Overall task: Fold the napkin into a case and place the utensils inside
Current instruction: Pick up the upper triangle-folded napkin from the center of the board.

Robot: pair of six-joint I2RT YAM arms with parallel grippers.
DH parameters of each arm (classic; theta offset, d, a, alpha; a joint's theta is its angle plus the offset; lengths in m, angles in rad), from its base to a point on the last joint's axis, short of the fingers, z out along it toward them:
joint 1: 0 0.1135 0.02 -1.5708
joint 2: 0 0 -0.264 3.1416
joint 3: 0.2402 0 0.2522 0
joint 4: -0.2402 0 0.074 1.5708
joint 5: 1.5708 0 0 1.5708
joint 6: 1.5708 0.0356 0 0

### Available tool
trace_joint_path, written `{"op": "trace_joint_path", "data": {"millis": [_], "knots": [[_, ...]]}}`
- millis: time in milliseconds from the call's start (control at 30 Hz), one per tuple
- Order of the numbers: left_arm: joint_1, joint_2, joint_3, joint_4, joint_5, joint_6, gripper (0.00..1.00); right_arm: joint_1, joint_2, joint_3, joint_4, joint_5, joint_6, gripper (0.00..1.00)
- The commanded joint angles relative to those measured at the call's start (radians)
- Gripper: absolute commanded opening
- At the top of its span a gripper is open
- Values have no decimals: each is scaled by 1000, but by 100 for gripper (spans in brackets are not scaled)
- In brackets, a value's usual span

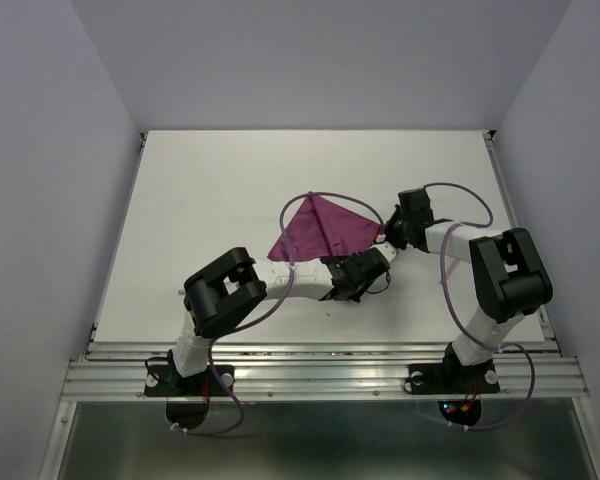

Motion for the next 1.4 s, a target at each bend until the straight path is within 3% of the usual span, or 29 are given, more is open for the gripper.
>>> {"op": "trace_joint_path", "data": {"millis": [0, 100, 267, 400, 433, 467, 500, 533, 633, 733, 1033, 1367], "knots": [[14, 46, -33, -20, 3, -11, 34, -12, -33, -23, -39, 19, -11, 1], [32, 41, -38, -17, 9, -11, 25, -21, -44, -37, -39, 19, -13, 1], [60, 23, -32, -12, 41, -6, 0, -21, -62, -52, -44, 16, -19, 1], [83, -33, -30, 0, 138, 9, 0, -21, -88, -54, -56, 9, -30, 5], [90, -46, -38, 4, 176, 12, 0, -32, -99, -54, -64, 9, -33, 10], [93, -71, -39, 11, 196, 17, 0, -32, -105, -51, -70, 8, -36, 27], [96, -79, -41, 11, 211, 20, 0, -32, -110, -51, -75, 8, -37, 35], [101, -86, -43, 11, 237, 23, 0, -41, -122, -51, -82, 8, -39, 53], [107, -106, -46, 15, 277, 32, 0, -52, -145, -62, -82, -47, -31, 70], [112, -112, -47, 21, 322, 31, 0, -72, -158, -69, -82, -79, -22, 74], [127, -145, -46, 27, 373, 34, 0, -72, -107, -75, -41, -219, -27, 73], [170, -186, -58, 57, 451, 22, 0, -72, -99, -120, -9, -257, -1, 61]]}}
